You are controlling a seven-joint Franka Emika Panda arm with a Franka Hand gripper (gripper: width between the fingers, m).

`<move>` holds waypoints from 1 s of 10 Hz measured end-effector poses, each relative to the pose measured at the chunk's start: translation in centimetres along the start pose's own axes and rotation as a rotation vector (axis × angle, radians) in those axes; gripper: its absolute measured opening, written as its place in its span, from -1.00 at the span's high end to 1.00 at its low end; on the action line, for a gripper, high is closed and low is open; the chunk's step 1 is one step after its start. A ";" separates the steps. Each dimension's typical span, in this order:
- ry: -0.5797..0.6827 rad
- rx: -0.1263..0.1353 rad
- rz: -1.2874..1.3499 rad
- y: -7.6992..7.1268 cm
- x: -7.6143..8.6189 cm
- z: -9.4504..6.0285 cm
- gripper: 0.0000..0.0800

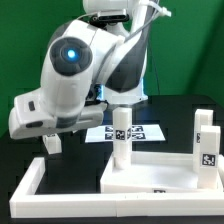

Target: Assemble desk

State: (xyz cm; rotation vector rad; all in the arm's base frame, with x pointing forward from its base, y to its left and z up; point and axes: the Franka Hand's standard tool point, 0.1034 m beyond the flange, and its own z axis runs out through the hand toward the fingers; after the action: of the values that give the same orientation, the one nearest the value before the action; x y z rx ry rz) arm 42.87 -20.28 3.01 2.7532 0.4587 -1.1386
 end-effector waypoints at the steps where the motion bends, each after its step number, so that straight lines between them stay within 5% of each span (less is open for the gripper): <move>1: -0.001 0.001 0.000 -0.1 0.0 0.2 -0.62; 5: -0.015 0.009 0.017 0.0 -0.3 0.5 -0.62; 9: -0.118 0.046 0.116 -0.5 -1.3 2.9 -0.62; 10: -0.095 0.033 0.113 -0.6 -1.0 2.9 -0.62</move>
Offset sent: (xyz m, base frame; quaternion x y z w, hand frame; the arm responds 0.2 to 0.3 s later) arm 0.0000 0.0000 0.0000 0.0000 0.0000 0.0000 1.0000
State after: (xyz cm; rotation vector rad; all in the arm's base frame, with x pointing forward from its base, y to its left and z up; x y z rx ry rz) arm 40.05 -20.62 1.69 2.6988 0.2722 -1.2535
